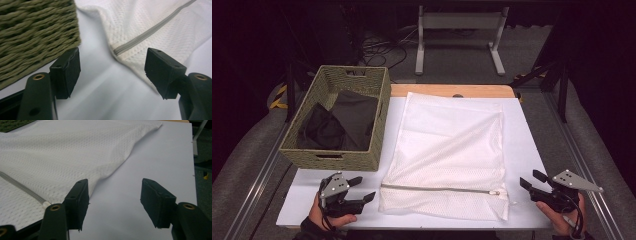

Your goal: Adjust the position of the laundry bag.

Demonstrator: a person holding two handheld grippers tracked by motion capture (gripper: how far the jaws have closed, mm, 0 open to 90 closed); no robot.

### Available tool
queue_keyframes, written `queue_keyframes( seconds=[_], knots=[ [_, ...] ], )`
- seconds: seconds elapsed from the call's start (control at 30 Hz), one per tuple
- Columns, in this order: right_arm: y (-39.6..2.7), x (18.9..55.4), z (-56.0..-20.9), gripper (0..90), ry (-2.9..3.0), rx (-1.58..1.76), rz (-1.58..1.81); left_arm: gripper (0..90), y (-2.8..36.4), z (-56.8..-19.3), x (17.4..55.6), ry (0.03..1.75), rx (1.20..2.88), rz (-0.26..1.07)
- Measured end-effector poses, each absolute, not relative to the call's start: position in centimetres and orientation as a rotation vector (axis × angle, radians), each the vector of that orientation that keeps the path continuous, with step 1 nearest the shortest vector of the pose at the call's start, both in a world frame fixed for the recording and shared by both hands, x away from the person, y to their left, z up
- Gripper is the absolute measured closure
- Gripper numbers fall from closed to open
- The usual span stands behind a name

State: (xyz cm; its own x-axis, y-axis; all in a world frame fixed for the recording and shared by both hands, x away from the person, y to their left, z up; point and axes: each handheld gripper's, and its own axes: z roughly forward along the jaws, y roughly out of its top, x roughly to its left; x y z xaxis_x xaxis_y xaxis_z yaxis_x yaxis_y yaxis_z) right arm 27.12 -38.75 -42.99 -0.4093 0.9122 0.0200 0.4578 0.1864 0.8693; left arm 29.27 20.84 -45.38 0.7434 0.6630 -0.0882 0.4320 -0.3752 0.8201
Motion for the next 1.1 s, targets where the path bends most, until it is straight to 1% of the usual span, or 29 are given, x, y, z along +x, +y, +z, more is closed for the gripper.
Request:
queue_keyframes(
  seconds=[0.03, 0.1, 0.17, 0.2, 0.3, 0.37, 0.4, 0.43, 0.5, 0.53, 0.63, 0.7, 0.77, 0.8, 0.83, 0.87, 0.9, 0.93, 0.97, 1.0, 1.03, 1.07, 1.1],
  knots=[
    [-38.9, 27.2, -43.1, 43.3, 1.949, 1.29, 1.139, 32.7, 20.5, -45.4, 29.4, 0.832, 2.027, 0.31],
    [-39.2, 27.3, -43.2, 49.8, 1.948, 1.302, 1.143, 35.3, 19.8, -45.4, 29.7, 0.821, 2.043, 0.299],
    [-39.2, 27.7, -43.1, 51.9, 1.941, 1.316, 1.138, 36.2, 19.1, -45.5, 30.1, 0.84, 2.059, 0.305],
    [-39.1, 28.0, -43.0, 54.3, 1.94, 1.318, 1.151, 36.1, 18.9, -45.6, 30.4, 0.844, 2.059, 0.292],
    [-38.5, 29.5, -42.8, 56.1, 1.958, 1.31, 1.128, 37.5, 18.2, -45.9, 30.9, 0.845, 2.086, 0.295],
    [-38.0, 31.1, -42.8, 59.7, 1.963, 1.305, 1.107, 41.1, 17.9, -46.1, 31.2, 0.846, 2.112, 0.278],
    [-37.7, 32.3, -42.8, 59.6, 1.971, 1.306, 1.103, 41.2, 17.8, -46.2, 31.4, 0.836, 2.122, 0.278],
    [-37.5, 33.3, -42.8, 57.2, 1.972, 1.317, 1.099, 41.2, 17.7, -46.3, 31.4, 0.849, 2.118, 0.262],
    [-37.2, 35.7, -42.8, 46.9, 1.946, 1.368, 1.075, 41.2, 17.6, -46.5, 31.7, 0.871, 2.141, 0.269],
    [-37.0, 36.9, -42.9, 43.7, 1.924, 1.393, 1.061, 41.2, 17.6, -46.6, 31.8, 0.873, 2.131, 0.247],
    [-36.4, 40.4, -43.2, 38.9, 1.95, 1.425, 1.046, 45.5, 17.6, -46.8, 32.2, 0.877, 2.145, 0.23],
    [-35.6, 42.8, -43.7, 39.4, 1.948, 1.445, 0.994, 52.5, 17.6, -46.8, 32.3, 0.872, 2.149, 0.231],
    [-34.9, 44.7, -44.1, 39.7, 1.94, 1.473, 0.933, 66.3, 17.7, -46.8, 32.4, 0.859, 2.156, 0.212],
    [-34.6, 45.3, -44.2, 41.6, 1.943, 1.48, 0.94, 70.3, 17.7, -46.7, 32.5, 0.843, 2.171, 0.224],
    [-34.6, 45.3, -44.2, 41.6, 1.943, 1.48, 0.94, 74.2, 17.7, -46.7, 32.5, 0.843, 2.171, 0.224],
    [-34.4, 45.9, -44.3, 42.6, 1.959, 1.486, 0.941, 74.2, 17.6, -46.7, 32.5, 0.841, 2.178, 0.22],
    [-34.1, 46.5, -44.4, 46.4, 1.953, 1.492, 0.884, 78.0, 17.6, -46.6, 32.5, 0.848, 2.179, 0.207],
    [-33.9, 47.4, -44.8, 53.5, 1.986, 1.52, 0.845, 80.6, 17.6, -46.6, 32.6, 0.834, 2.19, 0.227],
    [-33.9, 47.4, -44.8, 53.5, 1.986, 1.52, 0.845, 80.8, 17.6, -46.6, 32.6, 0.834, 2.19, 0.227],
    [-33.8, 47.6, -44.9, 57.2, 1.99, 1.524, 0.843, 80.8, 17.6, -46.6, 32.6, 0.837, 2.189, 0.225],
    [-33.7, 47.8, -44.8, 64.1, 1.987, 1.524, 0.832, 81.0, 17.6, -46.6, 32.5, 0.84, 2.185, 0.217],
    [-33.5, 48.1, -44.7, 76.7, 2.007, 1.517, 0.838, 81.5, 17.6, -46.6, 32.4, 0.843, 2.184, 0.218],
    [-33.5, 48.1, -44.7, 76.7, 2.007, 1.517, 0.838, 81.5, 17.7, -46.5, 32.5, 0.832, 2.191, 0.236]
  ],
)
